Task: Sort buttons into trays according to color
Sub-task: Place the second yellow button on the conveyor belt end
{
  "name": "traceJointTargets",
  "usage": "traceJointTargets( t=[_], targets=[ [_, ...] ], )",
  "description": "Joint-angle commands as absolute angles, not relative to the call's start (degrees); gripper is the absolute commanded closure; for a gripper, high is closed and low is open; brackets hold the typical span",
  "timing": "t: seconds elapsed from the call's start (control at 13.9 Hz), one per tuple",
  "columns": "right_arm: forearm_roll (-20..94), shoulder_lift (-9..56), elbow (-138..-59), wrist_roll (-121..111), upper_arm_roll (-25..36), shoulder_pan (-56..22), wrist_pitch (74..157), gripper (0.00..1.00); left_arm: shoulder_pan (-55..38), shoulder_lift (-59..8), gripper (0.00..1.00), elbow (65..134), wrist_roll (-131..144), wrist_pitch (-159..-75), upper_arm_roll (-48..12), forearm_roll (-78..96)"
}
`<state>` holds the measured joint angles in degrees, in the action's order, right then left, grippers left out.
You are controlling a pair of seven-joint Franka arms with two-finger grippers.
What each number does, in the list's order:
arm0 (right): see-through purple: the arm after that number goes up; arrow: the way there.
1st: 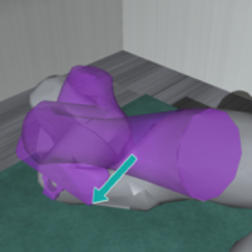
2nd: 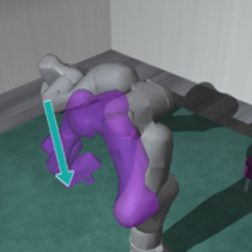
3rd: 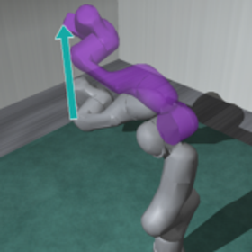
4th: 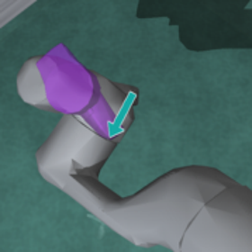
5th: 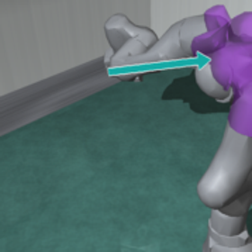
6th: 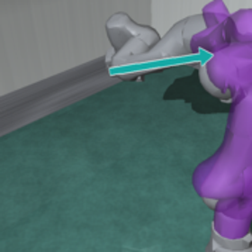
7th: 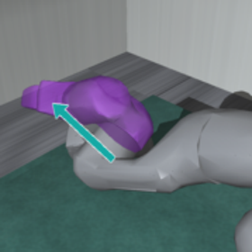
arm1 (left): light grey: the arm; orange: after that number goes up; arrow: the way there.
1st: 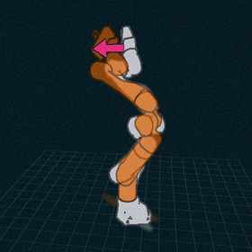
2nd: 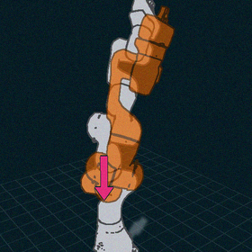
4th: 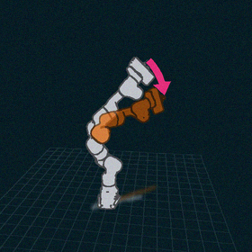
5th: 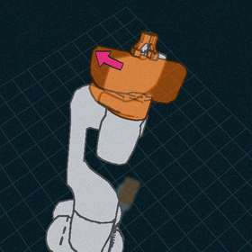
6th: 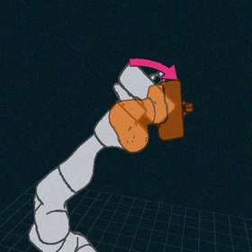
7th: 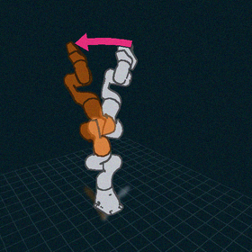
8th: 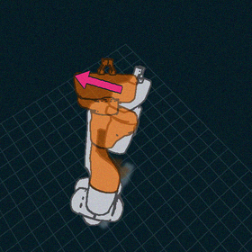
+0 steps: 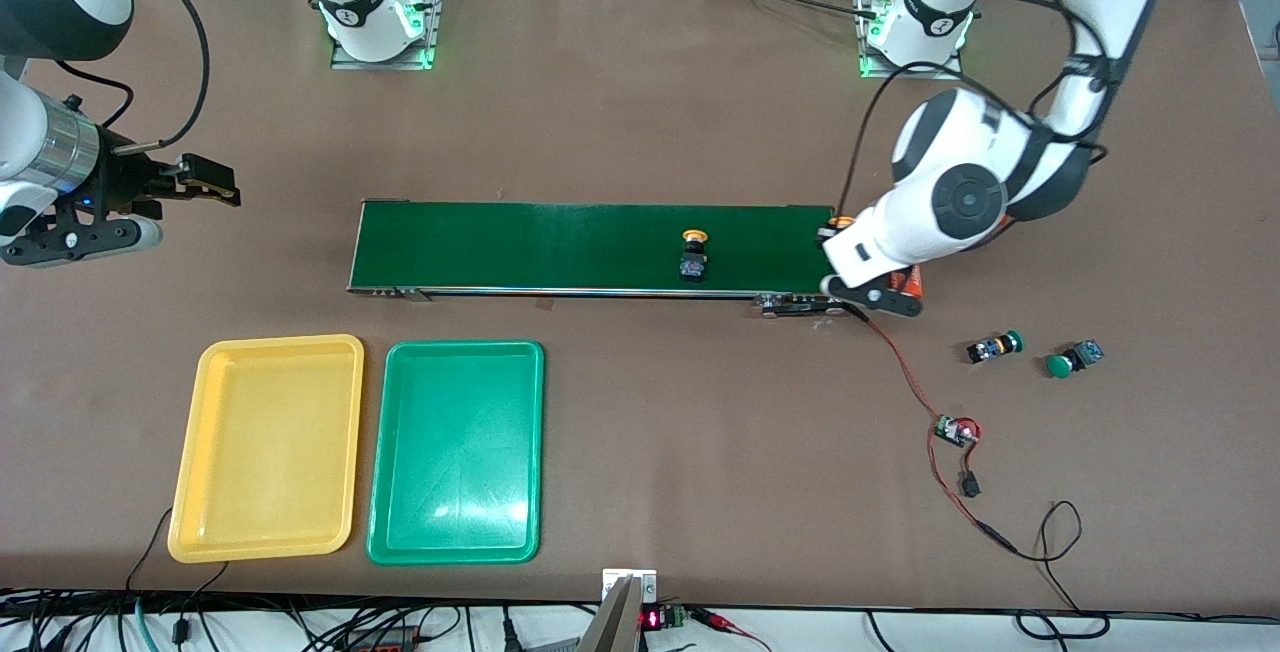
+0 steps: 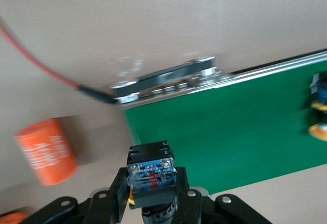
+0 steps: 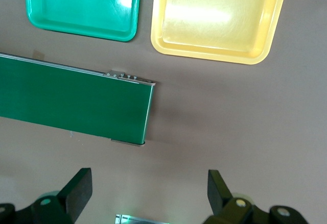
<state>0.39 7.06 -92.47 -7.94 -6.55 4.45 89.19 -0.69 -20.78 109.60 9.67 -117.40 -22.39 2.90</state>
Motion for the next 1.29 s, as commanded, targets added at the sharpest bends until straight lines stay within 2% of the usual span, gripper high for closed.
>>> traceJointTargets(
  t=[0.0, 0.22, 0.29, 0.36, 0.43, 0.57, 0.72, 1.0, 1.22],
  targets=[
    [0.53, 6.42, -92.99, -9.14, -6.68, 4.75, 88.51, 0.0, -3.24, -24.78, 0.89, 106.87, 14.22, -119.08, -21.71, 5.71],
    [0.53, 6.5, -92.9, -11.86, -6.59, 4.92, 88.51, 0.0, -4.13, -26.27, 0.88, 107.14, 15.47, -119.27, -21.71, 5.8],
    [0.61, 6.5, -92.9, -11.95, -6.59, 5.1, 88.51, 0.0, -4.22, -26.45, 0.77, 107.14, 15.47, -119.7, -21.71, 5.8],
    [0.62, 6.5, -92.9, -11.95, -6.59, 5.1, 88.42, 0.0, -4.22, -26.8, 0.14, 107.14, 15.47, -120.4, -21.71, 5.8],
    [0.62, 6.5, -92.99, -11.95, -6.68, 5.1, 88.42, 0.0, -4.13, -26.37, 0.0, 107.14, 15.21, -120.5, -21.71, 5.8],
    [0.7, 6.5, -92.99, -11.95, -6.68, 5.1, 88.42, 0.0, -3.0, -22.7, 0.0, 107.05, 14.59, -120.24, -21.53, 5.8],
    [0.88, 6.5, -92.9, -11.87, -6.59, 5.1, 88.07, 0.0, 1.91, -20.49, 0.0, 106.96, 14.85, -118.66, -21.36, 4.93],
    [1.05, 6.5, -92.9, -11.78, -6.68, 5.01, 88.07, 0.0, 13.51, -22.58, 0.0, 110.38, 12.67, -116.54, -21.18, 2.22],
    [0.97, 6.5, -92.99, -11.43, -6.68, 4.92, 88.15, 0.0, 15.64, -23.2, 0.0, 114.33, 9.68, -118.11, -21.18, -2.19]
  ],
)
